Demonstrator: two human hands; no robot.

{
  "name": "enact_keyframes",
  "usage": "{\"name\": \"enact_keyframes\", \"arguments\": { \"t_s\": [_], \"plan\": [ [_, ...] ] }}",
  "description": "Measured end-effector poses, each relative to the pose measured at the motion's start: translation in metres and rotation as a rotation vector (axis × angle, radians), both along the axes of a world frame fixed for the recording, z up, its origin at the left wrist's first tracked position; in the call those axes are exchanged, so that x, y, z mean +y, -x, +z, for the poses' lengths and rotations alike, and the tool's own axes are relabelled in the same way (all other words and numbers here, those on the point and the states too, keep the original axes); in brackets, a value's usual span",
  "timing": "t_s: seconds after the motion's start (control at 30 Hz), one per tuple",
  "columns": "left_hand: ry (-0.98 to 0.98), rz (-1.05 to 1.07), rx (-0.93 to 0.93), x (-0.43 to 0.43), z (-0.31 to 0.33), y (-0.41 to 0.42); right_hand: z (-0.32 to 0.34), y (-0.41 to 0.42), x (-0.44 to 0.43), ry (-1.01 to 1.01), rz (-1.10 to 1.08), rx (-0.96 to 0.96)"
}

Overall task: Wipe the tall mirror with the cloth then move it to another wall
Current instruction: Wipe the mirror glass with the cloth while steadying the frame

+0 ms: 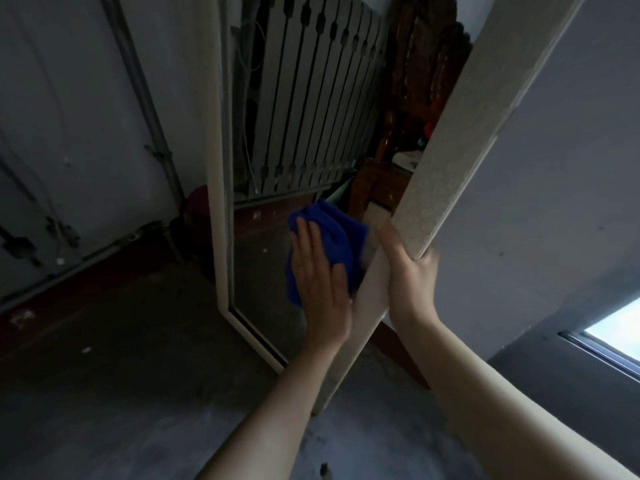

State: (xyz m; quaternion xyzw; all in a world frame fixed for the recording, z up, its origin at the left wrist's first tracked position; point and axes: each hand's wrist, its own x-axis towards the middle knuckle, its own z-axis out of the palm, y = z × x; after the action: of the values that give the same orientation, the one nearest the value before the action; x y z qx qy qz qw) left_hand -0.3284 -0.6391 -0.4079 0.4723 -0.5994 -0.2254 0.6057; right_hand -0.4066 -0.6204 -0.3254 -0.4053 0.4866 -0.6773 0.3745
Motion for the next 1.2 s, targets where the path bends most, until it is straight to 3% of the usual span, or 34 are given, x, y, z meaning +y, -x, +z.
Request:
{"name": "enact_keyframes", "arguments": {
  "t_s": [0.1,0.3,0.57,0.7,0.83,1.0,1.2],
  "plan": [
    [0.018,0.076,0.082,-0.033,-0.001,-0.023,-0.001,0.000,-0.002,-0.002,-0.039,0.027],
    [-0.131,0.164,0.141,-0.091,-0.017,-0.082,-0.006,-0.001,-0.006,0.021,-0.057,0.030],
    [-0.592,0.236,0.506,-0.088,-0.078,-0.098,-0.008,0.002,-0.006,0.031,-0.036,0.048],
    [-0.674,0.168,0.586,-0.061,-0.080,-0.080,-0.007,0.001,-0.004,0.057,-0.030,0.076],
    [-0.504,0.013,0.520,-0.012,-0.068,-0.045,-0.008,0.002,-0.005,0.054,0.006,0.079],
    [-0.301,-0.244,0.201,0.059,-0.072,-0.005,-0.045,0.000,0.015,-0.145,0.098,0.015],
    [-0.194,-0.122,-0.010,0.040,-0.066,-0.005,-0.057,-0.003,0.008,-0.186,0.090,0.022]
  ]
}}
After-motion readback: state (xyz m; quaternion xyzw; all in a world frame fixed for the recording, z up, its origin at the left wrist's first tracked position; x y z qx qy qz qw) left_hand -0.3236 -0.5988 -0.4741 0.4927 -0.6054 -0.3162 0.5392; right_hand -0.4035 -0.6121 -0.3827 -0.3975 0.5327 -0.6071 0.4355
